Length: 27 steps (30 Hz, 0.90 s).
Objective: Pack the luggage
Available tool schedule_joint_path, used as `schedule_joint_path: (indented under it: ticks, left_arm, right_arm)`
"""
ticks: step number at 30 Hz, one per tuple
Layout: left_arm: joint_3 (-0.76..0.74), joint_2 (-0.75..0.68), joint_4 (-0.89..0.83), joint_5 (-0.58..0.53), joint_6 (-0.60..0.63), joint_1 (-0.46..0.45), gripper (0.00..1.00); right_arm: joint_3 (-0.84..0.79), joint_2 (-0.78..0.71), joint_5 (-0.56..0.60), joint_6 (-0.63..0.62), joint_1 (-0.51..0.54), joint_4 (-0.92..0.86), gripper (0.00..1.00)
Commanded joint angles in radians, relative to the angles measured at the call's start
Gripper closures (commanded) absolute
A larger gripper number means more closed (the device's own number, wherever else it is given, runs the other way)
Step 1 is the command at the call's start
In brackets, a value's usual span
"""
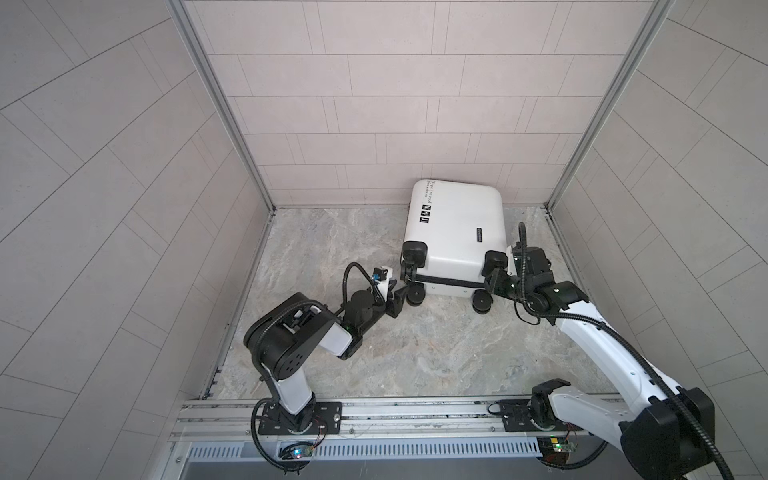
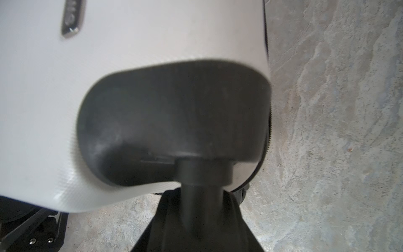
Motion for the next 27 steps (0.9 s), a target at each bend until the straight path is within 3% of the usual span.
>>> schedule_joint_path:
  ticks: [1, 27]
  left_arm:
    - [0.025, 0.021, 0.061, -0.009, 0.072, -0.006, 0.50]
    - [0.130, 0.166, 0.061, -0.002, 0.083, -0.008, 0.67]
  right_arm:
    - [0.017, -0.017, -0.007, -0.034, 0.010, -0.101, 0.98]
    - [0.037, -0.017, -0.004, -0.044, 0.009, -0.127, 0.98]
